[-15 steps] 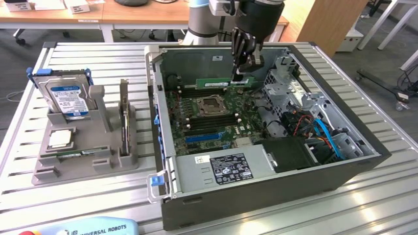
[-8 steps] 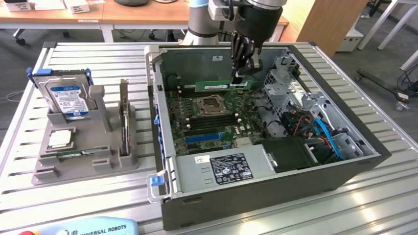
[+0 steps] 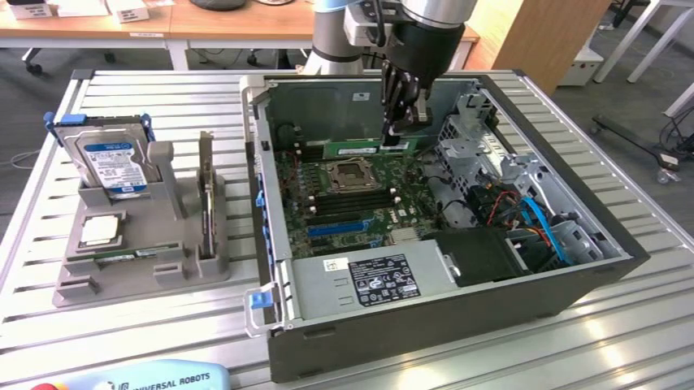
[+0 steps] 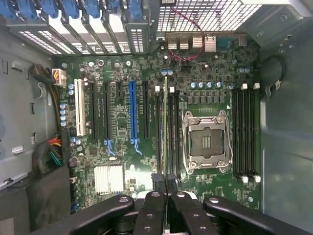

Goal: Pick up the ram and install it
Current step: 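Insert the ram into the slot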

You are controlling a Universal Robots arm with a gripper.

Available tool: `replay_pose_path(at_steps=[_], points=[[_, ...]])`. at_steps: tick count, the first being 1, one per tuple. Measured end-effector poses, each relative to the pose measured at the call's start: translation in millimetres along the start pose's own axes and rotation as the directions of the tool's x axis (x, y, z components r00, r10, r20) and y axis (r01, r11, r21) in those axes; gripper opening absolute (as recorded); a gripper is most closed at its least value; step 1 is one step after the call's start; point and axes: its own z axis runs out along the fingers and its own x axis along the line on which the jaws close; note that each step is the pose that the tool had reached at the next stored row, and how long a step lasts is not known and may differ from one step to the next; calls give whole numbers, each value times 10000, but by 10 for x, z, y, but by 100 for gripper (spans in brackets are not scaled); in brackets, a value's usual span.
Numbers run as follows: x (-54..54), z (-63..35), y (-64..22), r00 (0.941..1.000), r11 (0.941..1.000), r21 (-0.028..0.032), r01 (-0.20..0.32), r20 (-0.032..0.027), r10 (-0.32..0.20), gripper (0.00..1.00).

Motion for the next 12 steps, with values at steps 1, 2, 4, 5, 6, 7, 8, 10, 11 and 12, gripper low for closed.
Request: replay_pose_path(at_steps=[1,2,4,5,6,7,8,10,11,12], points=[[0,12,0,10000,10000,0,0,0,0,11],[1,23,-1,10000,10000,0,0,1,0,11],[1,29,-1,10000,10000,0,0,-2,0,11],[1,29,-1,10000,10000,0,0,-1,0,11],[1,29,-1,10000,10000,0,0,-1,0,11],[1,29,-1,10000,10000,-1,0,-1,0,11],[-4,33,0,10000,10000,1,-2,2,2,11],[-19,37,0,10000,10000,1,-1,0,1,11],[-23,39,-1,10000,10000,1,1,0,-1,11],[-25,42,-1,10000,10000,1,2,2,-2,11]])
